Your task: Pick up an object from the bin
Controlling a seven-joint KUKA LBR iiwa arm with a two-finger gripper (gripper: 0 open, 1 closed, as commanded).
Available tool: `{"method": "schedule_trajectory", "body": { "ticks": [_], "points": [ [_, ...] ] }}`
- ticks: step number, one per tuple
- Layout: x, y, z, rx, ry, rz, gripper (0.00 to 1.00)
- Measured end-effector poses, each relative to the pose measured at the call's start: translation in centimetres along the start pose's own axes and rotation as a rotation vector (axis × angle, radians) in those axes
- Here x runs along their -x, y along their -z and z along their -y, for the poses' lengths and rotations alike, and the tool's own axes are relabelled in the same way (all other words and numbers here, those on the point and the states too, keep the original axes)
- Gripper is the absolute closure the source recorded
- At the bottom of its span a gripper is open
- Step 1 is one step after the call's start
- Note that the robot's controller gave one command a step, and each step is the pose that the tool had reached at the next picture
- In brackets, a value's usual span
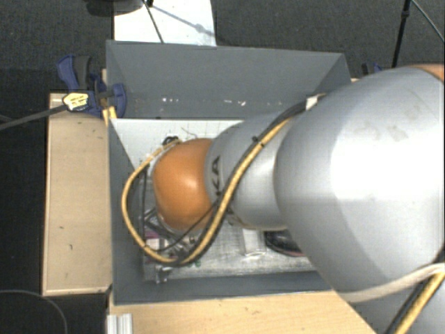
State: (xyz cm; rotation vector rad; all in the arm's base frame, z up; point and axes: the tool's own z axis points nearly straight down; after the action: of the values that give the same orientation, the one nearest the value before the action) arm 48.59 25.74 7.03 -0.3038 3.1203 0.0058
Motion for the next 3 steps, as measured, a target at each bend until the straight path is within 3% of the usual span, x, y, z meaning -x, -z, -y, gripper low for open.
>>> {"method": "schedule_trajectory", "body": {
  "ticks": [1, 2, 3],
  "points": [
    [0.1, 0.0, 0.0, 0.000, -0.004, -0.001, 0.00],
    [0.1, 0.0, 0.1, -0.002, -0.010, -0.001, 1.00],
    [0.2, 3.2, 0.1, -0.001, -0.019, -0.002, 1.00]
  ]
}}
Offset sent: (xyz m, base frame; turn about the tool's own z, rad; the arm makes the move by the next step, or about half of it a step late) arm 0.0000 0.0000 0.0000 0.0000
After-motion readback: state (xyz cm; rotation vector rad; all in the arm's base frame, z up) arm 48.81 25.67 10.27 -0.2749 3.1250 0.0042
